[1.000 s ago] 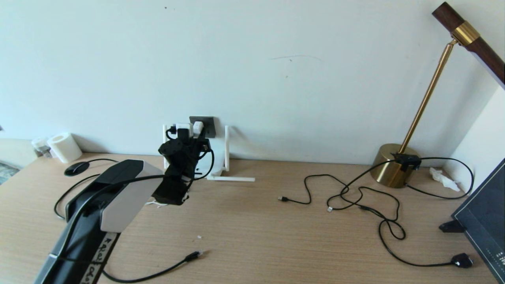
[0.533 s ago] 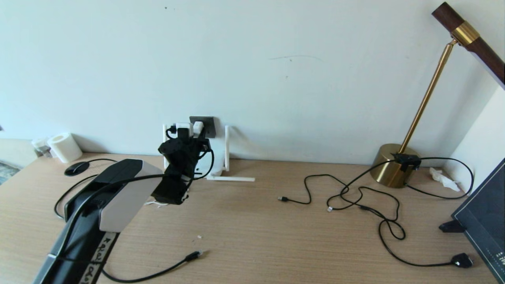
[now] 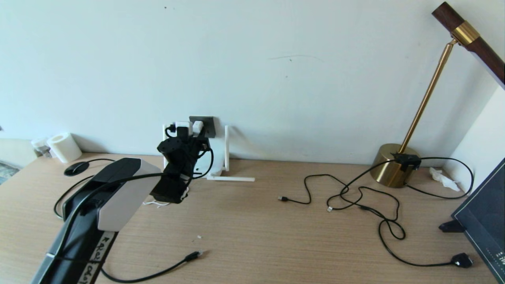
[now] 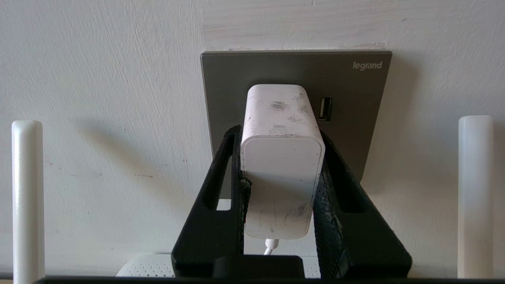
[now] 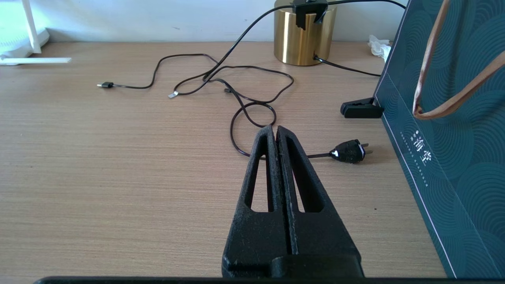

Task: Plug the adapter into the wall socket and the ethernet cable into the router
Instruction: Plug plug into socket

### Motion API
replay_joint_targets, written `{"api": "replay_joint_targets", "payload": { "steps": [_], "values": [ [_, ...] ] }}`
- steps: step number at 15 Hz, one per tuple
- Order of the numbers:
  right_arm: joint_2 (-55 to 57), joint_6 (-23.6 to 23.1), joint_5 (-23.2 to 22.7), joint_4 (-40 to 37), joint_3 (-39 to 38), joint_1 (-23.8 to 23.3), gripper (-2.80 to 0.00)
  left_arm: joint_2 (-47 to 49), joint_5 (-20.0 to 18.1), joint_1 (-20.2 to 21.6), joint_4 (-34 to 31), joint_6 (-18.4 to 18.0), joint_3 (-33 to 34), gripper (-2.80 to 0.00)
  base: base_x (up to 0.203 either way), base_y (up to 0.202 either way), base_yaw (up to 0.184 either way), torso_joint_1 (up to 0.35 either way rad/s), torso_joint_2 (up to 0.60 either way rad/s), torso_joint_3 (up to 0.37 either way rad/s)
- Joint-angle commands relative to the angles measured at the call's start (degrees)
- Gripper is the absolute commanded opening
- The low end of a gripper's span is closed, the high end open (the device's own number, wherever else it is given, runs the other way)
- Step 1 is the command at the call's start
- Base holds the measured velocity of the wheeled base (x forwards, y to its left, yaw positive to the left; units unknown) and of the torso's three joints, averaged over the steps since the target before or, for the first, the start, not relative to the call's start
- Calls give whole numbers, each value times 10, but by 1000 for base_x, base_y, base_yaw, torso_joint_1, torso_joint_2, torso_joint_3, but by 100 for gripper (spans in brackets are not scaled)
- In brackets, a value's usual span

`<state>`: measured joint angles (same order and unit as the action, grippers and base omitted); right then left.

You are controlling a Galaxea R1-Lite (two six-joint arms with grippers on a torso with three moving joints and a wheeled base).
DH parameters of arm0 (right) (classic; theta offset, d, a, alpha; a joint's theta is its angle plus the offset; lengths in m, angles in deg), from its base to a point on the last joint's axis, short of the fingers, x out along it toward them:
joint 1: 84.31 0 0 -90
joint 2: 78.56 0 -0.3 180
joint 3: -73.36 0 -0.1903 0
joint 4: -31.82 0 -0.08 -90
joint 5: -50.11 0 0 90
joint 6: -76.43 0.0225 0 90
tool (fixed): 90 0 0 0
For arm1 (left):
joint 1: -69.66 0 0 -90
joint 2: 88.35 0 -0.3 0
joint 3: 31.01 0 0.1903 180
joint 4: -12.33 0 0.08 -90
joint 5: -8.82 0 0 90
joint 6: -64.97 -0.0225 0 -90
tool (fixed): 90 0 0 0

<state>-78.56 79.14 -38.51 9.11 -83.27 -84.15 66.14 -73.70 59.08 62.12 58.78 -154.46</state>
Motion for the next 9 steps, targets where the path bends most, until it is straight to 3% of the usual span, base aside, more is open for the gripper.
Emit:
{"api": "replay_joint_targets", "payload": {
  "steps": [1, 9],
  "values": [
    [1, 0, 0, 0, 0, 0, -280, -2, 1, 0, 3, 0, 0, -280, 0, 0, 0, 0, 0, 0],
    [1, 0, 0, 0, 0, 0, -280, 1, 1, 4, -2, 0, -3, -280, 0, 0, 0, 0, 0, 0]
  ]
}}
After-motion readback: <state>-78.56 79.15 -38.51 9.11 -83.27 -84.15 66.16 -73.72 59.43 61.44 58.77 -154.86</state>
